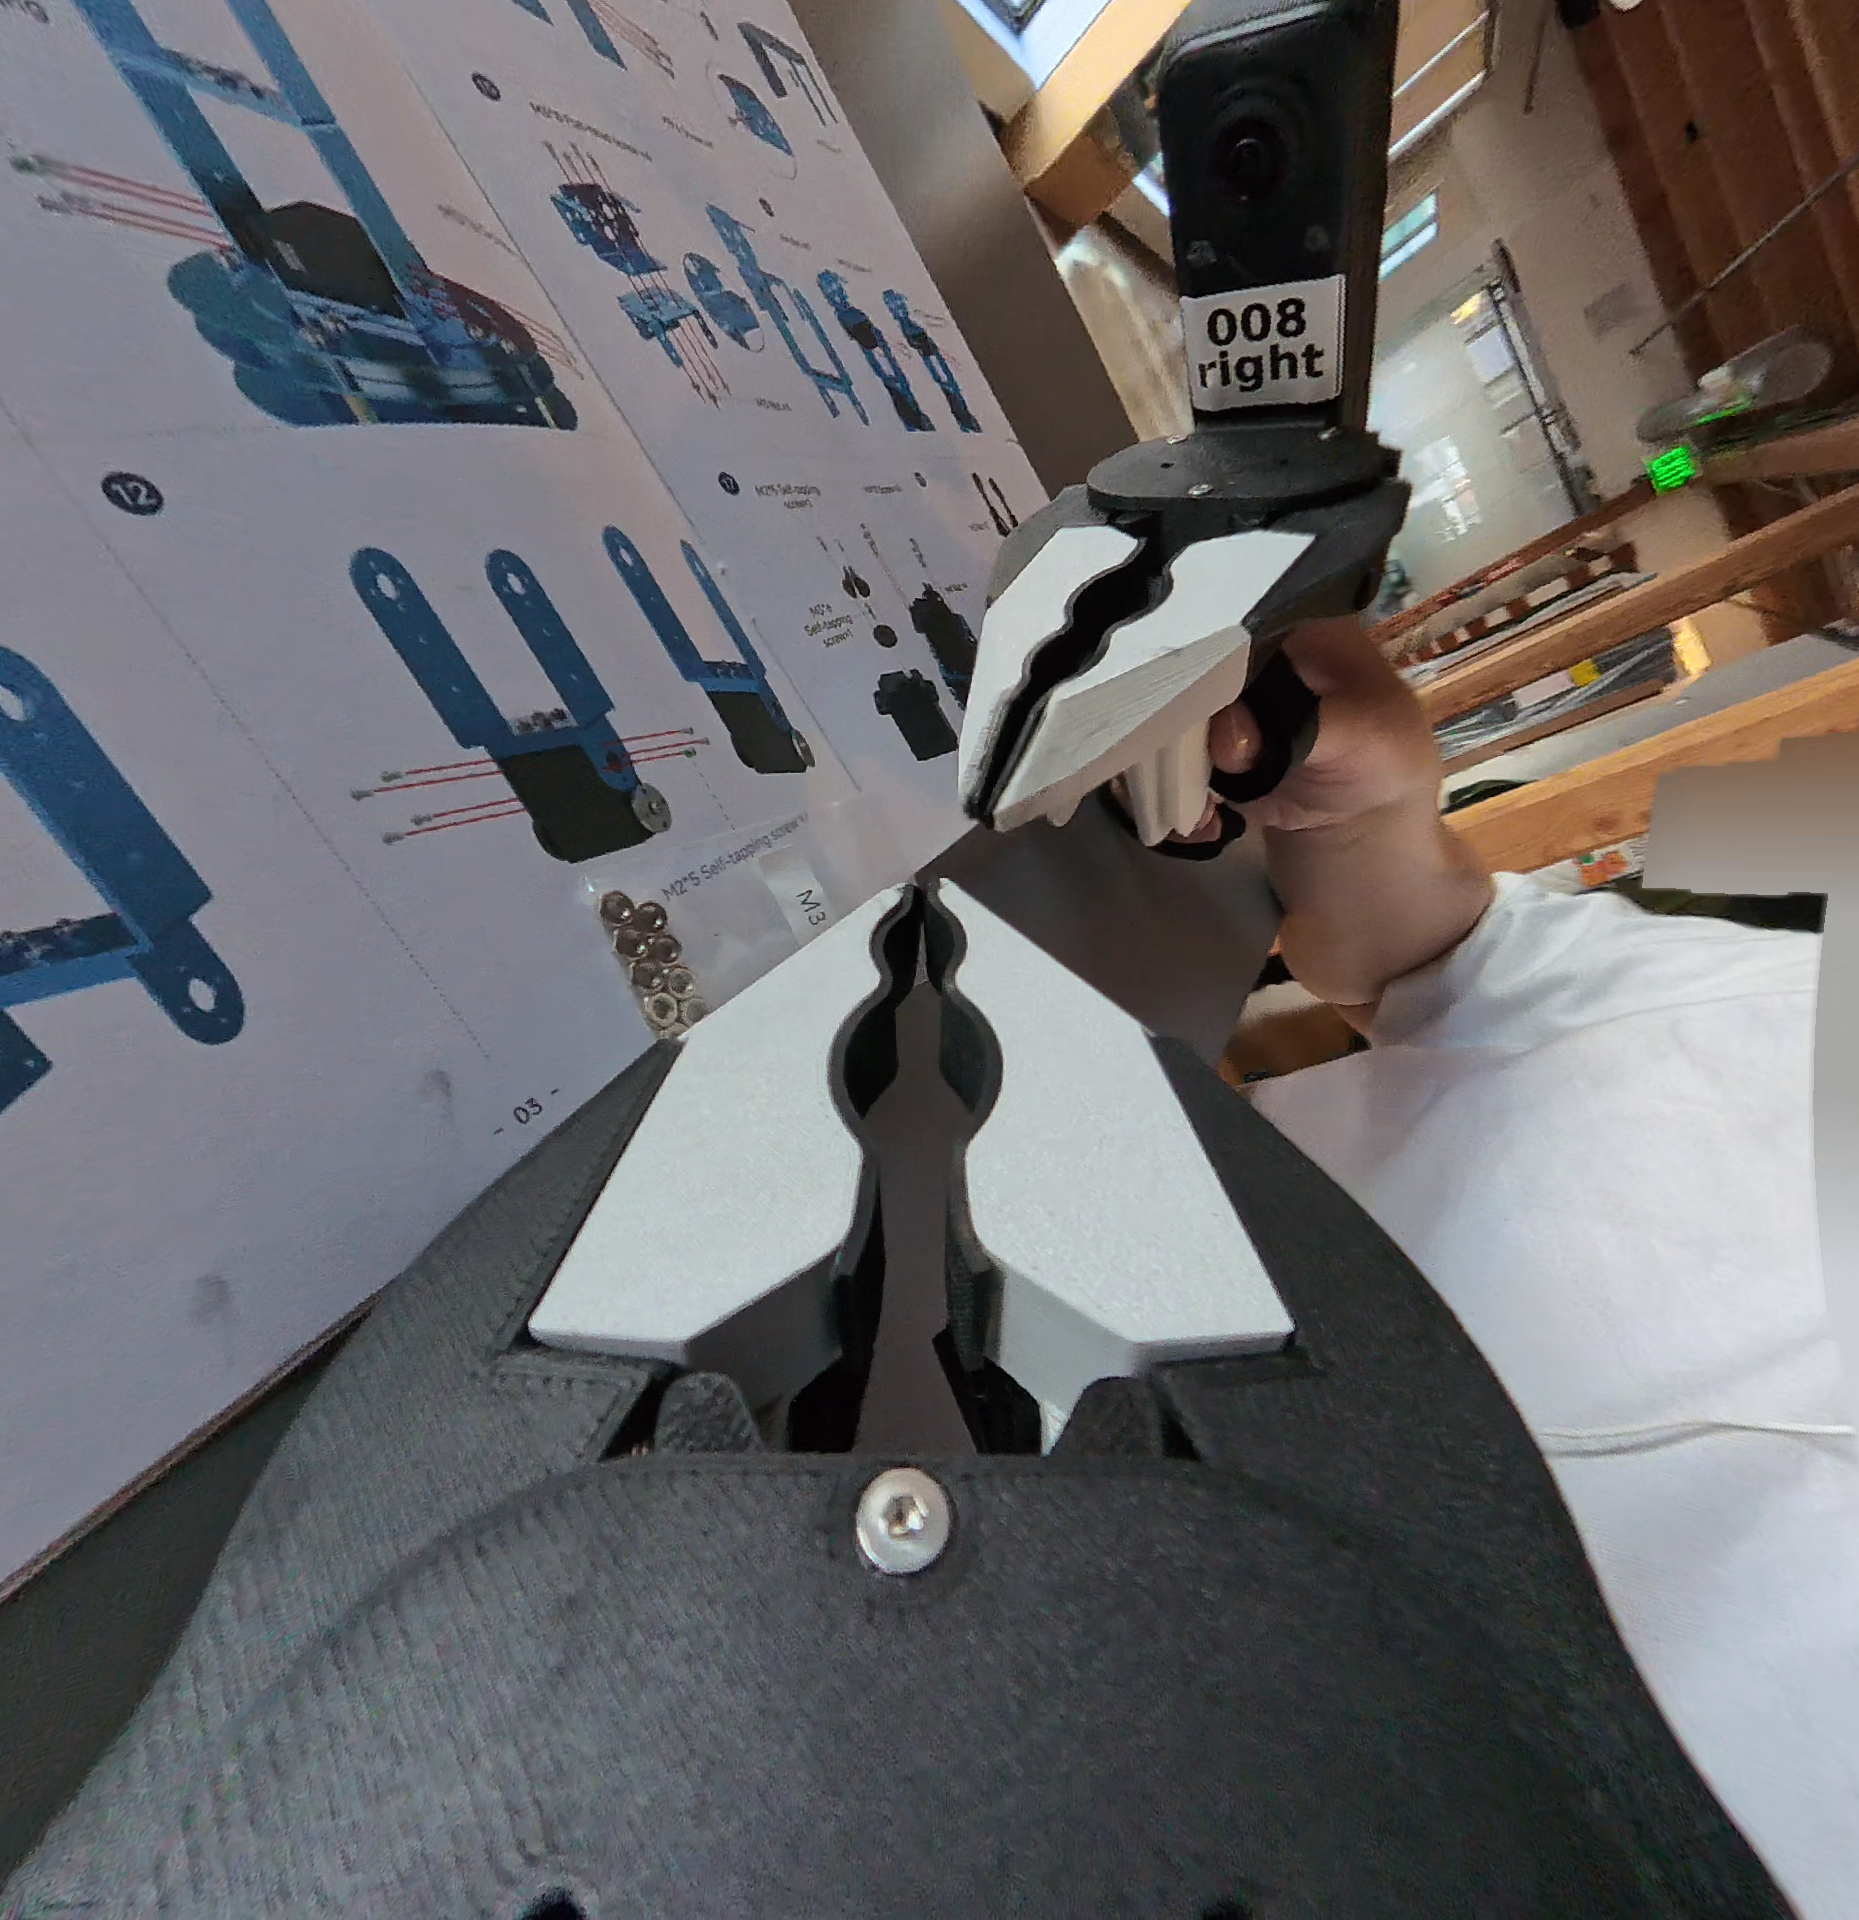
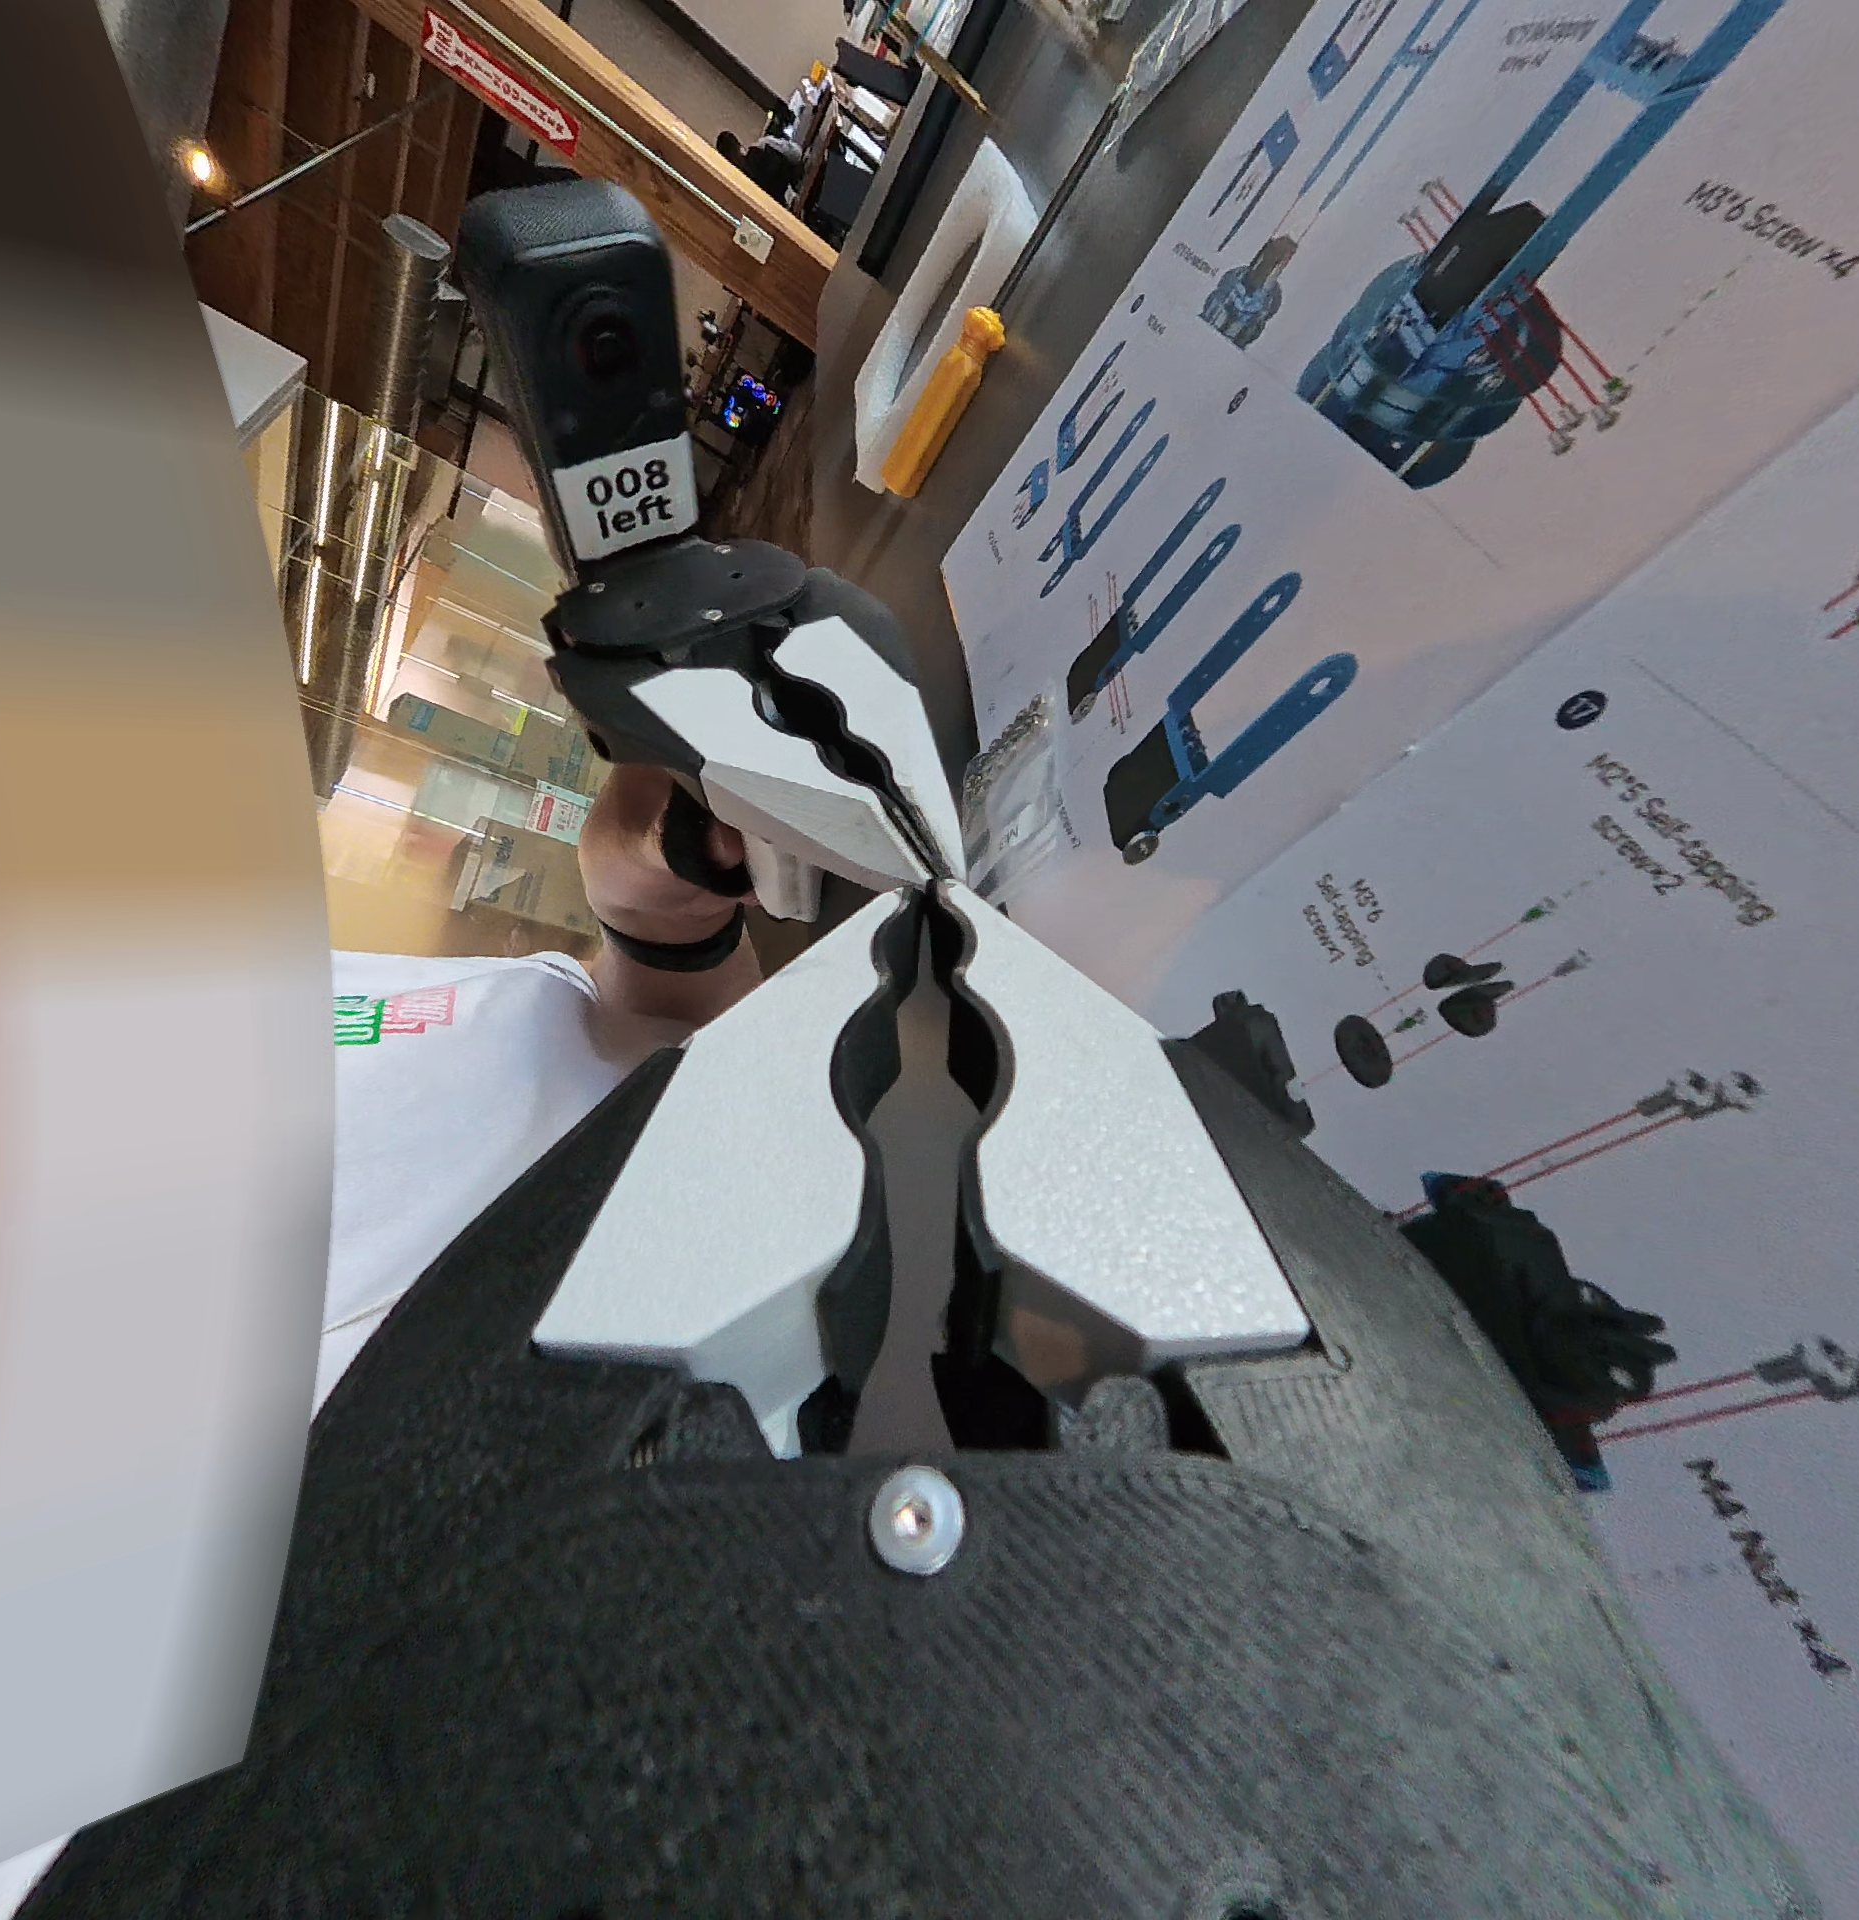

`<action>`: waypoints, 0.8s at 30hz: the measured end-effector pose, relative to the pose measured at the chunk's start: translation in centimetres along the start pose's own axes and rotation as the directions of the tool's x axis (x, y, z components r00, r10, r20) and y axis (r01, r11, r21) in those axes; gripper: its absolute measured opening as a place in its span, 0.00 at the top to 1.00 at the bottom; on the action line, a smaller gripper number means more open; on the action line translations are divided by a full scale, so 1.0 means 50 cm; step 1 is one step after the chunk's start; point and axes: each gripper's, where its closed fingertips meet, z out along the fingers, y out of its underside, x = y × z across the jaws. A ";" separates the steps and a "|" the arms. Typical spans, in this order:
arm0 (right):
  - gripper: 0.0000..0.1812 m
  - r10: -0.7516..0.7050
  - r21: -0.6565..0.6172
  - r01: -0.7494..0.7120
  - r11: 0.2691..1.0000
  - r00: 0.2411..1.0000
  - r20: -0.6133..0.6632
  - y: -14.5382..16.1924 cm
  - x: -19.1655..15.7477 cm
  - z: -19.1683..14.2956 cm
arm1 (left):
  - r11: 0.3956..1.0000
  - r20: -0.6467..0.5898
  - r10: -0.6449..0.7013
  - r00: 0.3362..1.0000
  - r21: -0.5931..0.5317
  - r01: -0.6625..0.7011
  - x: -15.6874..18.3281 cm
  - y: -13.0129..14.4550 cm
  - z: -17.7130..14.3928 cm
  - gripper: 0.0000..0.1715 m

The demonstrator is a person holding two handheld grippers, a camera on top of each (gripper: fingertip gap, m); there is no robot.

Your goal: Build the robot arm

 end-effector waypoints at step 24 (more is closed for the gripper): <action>0.84 -0.850 -0.321 0.788 0.526 0.494 -0.182 0.020 0.015 0.010 | 0.848 0.452 0.525 0.721 -0.210 -0.487 -0.029 0.036 -0.005 0.90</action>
